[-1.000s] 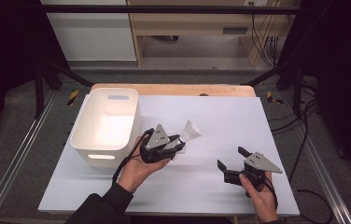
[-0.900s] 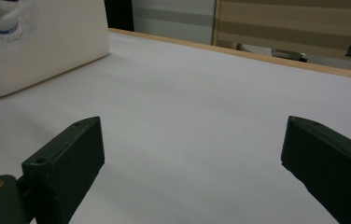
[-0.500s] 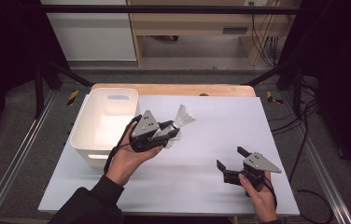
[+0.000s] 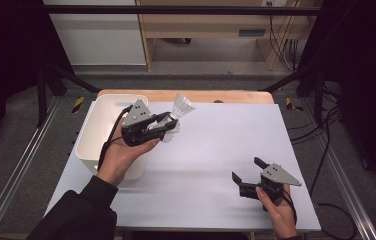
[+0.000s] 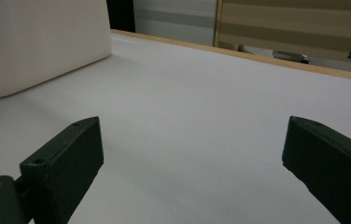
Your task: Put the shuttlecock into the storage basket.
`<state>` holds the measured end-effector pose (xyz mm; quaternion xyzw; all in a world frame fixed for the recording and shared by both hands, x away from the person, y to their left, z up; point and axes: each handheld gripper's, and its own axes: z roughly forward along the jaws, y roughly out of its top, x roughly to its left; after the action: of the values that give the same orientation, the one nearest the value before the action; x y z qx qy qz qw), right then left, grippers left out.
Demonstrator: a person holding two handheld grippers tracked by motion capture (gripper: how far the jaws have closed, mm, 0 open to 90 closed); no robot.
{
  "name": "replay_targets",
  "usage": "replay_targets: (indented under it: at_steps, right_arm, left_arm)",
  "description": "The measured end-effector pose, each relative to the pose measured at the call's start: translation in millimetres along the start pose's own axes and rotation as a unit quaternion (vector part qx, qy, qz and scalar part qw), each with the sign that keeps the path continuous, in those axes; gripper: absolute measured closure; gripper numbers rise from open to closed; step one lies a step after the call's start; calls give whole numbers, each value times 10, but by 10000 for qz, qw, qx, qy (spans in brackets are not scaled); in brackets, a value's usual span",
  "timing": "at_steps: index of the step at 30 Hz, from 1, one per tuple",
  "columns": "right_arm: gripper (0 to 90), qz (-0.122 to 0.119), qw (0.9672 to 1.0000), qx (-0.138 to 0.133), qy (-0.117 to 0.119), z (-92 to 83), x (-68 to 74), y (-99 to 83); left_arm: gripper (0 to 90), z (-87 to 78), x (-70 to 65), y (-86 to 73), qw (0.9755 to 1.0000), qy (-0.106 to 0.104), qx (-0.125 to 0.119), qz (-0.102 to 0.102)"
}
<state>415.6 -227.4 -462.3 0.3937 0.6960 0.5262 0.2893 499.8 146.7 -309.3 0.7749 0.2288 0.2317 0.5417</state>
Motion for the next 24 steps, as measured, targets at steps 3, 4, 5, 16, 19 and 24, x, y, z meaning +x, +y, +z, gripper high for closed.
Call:
replay_targets:
  at_steps: [3, 4, 5, 16, 19, 24]
  right_arm:
    - [49, -29, 10000, -28, -18, -3, -6, 0]
    - [49, -15, 10000, -31, -22, -6, -7, 0]
    - [49, -46, 10000, -59, -24, -6, -12, -1]
    - [43, -33, 10000, -75, -47, -19, -15, -1]
    - [39, -43, 9999, -112, -57, -24, -10, -1]
    - [40, -80, 9996, -206, -184, -28, -17, 0]
  left_arm:
    - [648, -18, 95, 9, 9999, 104, -16, 7]
    - [648, -26, 130, 5, 9999, 129, -10, -14]
    - [647, -32, 165, -2, 9999, 160, -36, -47]
    - [647, -120, 385, -34, 9987, 373, -260, -218]
    - [647, -139, 404, -34, 9986, 386, -289, -229]
    - [648, -161, 433, -35, 9983, 398, -327, -277]
